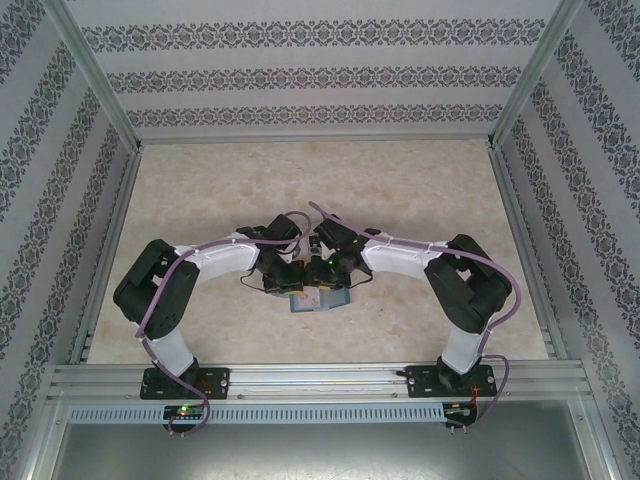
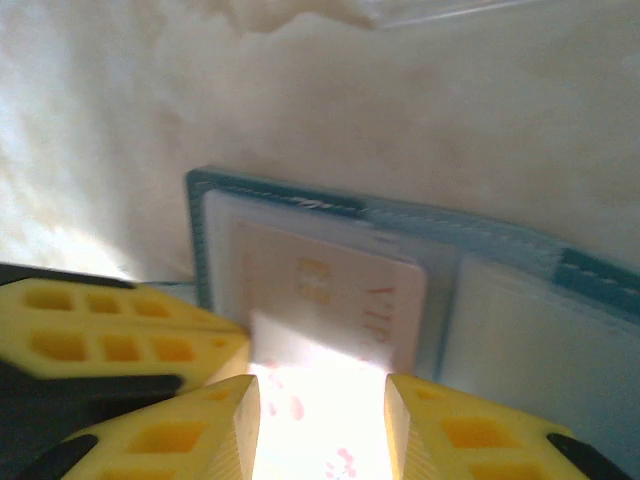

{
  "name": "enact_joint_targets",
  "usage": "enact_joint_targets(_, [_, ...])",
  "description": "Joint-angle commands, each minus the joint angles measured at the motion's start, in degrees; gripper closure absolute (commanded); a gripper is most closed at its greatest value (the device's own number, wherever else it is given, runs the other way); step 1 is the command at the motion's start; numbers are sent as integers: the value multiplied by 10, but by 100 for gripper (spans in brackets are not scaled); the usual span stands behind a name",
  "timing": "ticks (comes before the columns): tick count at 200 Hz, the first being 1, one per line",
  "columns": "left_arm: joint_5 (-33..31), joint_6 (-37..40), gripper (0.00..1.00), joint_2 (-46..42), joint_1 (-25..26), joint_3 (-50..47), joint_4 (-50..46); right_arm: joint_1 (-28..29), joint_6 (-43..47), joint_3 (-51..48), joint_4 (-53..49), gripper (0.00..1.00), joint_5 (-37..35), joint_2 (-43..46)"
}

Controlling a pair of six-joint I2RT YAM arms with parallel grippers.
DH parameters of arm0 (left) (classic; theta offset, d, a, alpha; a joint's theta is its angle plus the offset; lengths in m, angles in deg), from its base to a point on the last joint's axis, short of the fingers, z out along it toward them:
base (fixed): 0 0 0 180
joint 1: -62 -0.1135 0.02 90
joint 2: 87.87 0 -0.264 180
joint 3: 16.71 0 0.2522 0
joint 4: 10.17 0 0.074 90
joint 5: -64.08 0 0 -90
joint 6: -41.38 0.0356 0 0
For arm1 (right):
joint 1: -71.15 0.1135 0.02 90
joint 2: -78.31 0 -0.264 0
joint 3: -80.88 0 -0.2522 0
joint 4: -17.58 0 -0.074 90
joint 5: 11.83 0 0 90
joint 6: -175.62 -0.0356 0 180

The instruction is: Take the credit cards out of the card holder

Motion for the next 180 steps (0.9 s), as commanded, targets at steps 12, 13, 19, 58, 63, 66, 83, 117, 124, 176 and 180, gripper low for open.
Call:
enact_joint_targets(12, [-3,2,100,0,8,-9,2,-3,14,-3,-38,61,-39,-8])
enact_joint_targets(13, [-3,2,100,0,8,-9,2,-3,14,-3,-38,61,-39,-7])
enact_joint_targets(19, [-3,2,100,-1,8,-8,2,-3,14,-2,-39,61,-40,-6])
enact_joint_targets(58, [-4,3,100,-2,9,-7,0,-3,17,4,-44,63,-43,7])
enact_joint_targets(63, [-4,3,100,-2,8,-7,-1,-3,15,2,-40,65,-39,11])
enact_joint_targets(66, [-5,3,100,-2,8,-8,-1,-3,14,1,-38,65,-38,13])
enact_joint_targets(83, [-6,2,100,-3,8,-9,-1,-3,8,-4,-25,68,-25,21])
enact_joint_targets(117, [-18,4,100,-3,8,-9,-6,-2,-2,-15,-9,75,-7,27])
enact_joint_targets(124, [-18,4,100,-3,9,-9,-6,-2,-4,-16,-6,76,-4,27])
enact_joint_targets(176, [-17,4,100,-4,8,-8,-8,-2,-11,-27,15,79,5,13])
enact_joint_targets(180, [-17,4,100,-4,8,-8,-9,-2,-12,-28,17,79,5,12])
